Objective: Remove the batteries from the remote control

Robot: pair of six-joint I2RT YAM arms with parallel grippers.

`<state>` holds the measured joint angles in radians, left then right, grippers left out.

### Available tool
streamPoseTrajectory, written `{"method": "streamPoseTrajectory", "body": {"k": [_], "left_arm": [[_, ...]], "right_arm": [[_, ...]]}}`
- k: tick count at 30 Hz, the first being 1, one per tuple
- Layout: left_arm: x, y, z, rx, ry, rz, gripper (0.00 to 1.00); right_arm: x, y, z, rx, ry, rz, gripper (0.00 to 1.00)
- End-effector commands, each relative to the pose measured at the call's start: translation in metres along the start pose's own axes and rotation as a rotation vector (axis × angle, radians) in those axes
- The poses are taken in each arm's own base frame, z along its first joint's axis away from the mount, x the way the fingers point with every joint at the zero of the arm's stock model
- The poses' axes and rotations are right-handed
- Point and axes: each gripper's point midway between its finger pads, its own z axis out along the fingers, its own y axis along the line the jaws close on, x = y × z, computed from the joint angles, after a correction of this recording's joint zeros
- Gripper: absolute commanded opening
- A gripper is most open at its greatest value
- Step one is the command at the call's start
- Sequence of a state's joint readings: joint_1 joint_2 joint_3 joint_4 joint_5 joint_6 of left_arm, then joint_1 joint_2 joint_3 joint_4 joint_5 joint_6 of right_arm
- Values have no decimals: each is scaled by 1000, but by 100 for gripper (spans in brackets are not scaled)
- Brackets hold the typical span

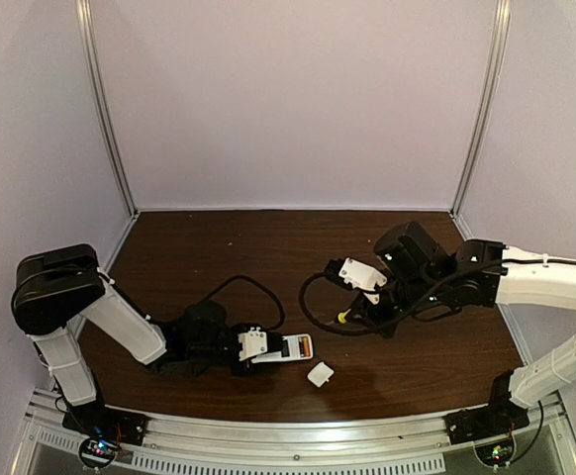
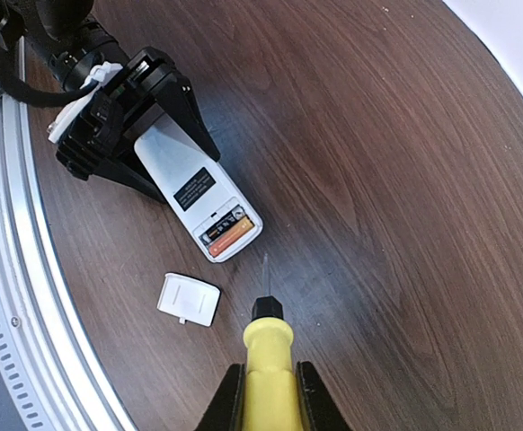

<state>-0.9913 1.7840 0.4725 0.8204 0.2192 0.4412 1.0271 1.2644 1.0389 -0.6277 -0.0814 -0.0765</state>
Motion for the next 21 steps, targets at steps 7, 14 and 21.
{"method": "streamPoseTrajectory", "body": {"k": [7,14,21], "left_arm": [[-3,9,-2,-65,-20,54,0],[-2,9,-1,-62,-20,58,0],[-2,11,1,-70,-21,46,0]], "right_arm": [[-20,11,21,-44,-29,-51,0],[-18,14,38,-54,-19,-66,0],[-18,19,52,-75,-2,-67,0]]}}
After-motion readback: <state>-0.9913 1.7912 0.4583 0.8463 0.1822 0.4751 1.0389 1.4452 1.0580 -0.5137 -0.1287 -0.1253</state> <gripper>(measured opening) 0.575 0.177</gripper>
